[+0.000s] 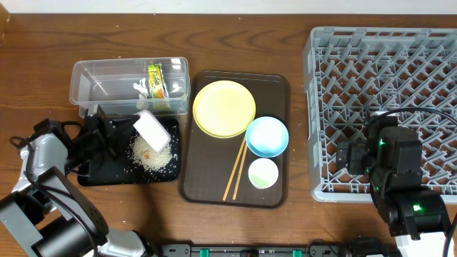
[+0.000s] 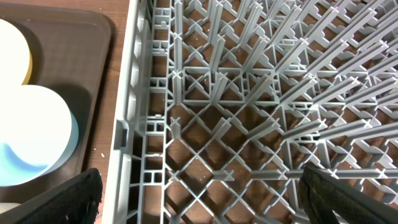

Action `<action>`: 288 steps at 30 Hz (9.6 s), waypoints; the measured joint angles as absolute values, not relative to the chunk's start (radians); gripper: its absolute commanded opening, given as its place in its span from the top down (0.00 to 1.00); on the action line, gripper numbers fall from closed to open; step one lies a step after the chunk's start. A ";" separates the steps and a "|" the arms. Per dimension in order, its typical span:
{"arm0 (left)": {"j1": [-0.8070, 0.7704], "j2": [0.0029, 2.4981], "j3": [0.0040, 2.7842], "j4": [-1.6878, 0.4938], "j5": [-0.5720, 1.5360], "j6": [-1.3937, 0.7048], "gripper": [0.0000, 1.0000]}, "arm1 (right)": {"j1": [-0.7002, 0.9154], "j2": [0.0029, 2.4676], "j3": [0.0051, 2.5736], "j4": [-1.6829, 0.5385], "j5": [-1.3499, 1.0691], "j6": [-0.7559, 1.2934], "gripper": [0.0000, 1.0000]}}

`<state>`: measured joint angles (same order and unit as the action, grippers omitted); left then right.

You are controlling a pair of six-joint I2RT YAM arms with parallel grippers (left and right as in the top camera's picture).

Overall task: Sort waste into correct bins and load items into the dishwasher rack
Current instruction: 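Tip the white bowl over the black tray to dump the rice, then return the empty white bowl to the brown tray, then grasp the pale green cup with the left gripper and lift it, then hand the cup from the left gripper to the right gripper, then carry the cup with the right gripper into the dish rack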

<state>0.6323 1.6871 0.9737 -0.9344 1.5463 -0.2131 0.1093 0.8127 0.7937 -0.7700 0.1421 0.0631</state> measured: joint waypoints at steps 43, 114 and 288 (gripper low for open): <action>0.061 1.276 0.972 -0.828 0.917 -0.014 0.94 | 0.109 0.813 0.794 -0.770 0.138 0.063 0.01; -0.769 1.707 1.076 -0.675 0.341 -0.185 0.94 | 0.109 0.813 0.794 -0.781 0.138 0.063 0.01; -0.107 1.234 1.082 -0.857 0.359 -0.314 0.56 | -0.364 1.468 1.261 -1.165 0.070 0.174 0.42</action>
